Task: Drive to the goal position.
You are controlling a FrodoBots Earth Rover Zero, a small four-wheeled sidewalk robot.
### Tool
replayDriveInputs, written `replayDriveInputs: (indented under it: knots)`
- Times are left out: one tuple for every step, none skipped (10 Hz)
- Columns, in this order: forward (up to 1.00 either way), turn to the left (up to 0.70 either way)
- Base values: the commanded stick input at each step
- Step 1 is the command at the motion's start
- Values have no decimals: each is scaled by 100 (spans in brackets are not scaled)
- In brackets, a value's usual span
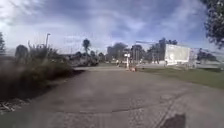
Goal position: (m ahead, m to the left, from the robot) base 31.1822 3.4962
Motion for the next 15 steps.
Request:
replayDriveInputs:
  knots:
    - [70, 0]
    - [70, 0]
    - [70, 0]
    - [70, 0]
    - [70, 0]
    - [70, 0]
    - [70, 0]
    - [70, 0]
    - [70, -3]
    - [70, -7]
    - [70, -22]
    - [70, -21]
    - [70, -20]
    - [70, -21]
    - [70, -20]
